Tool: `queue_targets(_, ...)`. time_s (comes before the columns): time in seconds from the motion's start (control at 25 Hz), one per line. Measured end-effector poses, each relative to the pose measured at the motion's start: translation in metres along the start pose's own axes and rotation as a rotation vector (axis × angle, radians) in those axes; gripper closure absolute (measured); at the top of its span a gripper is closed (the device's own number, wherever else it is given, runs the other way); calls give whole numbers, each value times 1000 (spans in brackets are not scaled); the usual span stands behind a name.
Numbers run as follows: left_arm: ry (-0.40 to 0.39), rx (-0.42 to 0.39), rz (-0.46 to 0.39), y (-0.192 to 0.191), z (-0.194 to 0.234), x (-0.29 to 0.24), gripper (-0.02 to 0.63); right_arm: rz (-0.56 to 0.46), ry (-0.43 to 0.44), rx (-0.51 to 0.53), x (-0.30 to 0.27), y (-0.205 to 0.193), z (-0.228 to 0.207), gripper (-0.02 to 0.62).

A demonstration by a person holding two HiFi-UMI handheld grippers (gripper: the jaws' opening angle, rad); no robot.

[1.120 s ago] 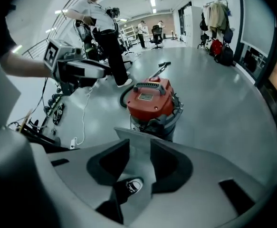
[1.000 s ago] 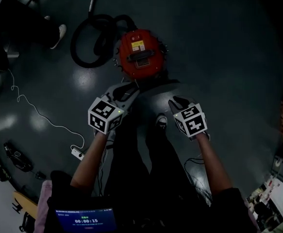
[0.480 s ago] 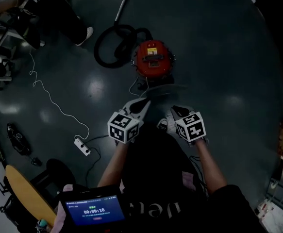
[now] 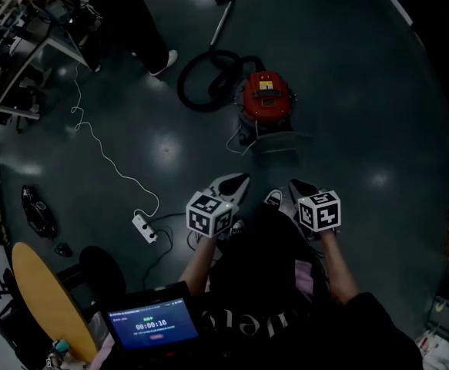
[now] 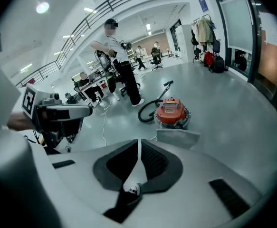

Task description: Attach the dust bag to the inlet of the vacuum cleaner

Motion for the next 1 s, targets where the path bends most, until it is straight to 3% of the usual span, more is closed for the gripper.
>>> queue_targets(0.28, -15, -26, -84, -55, -29, 80, 598, -111, -32, -35, 27, -40, 86, 560)
queue_targets(0.48, -33, 9, -112, -104, -41, 112, 598, -132, -14, -43, 43, -82, 136, 560)
queue_targets(0.76, -67, 16, -127, -138, -87, 113, 600, -145, -7, 6, 75, -127, 147, 560)
queue_targets(1.0, -46, -7, -143, -157, -165, 106, 600, -182, 37, 61, 119, -172, 131, 560)
Point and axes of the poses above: the fingertips, and each gripper's own axes: x backward along the fingers, z to its left, y out of its top, the point moved 10 cm from there along x, backward along the fingers, and after that the axes turned 11 degrees about z, right-handed, at the moved point
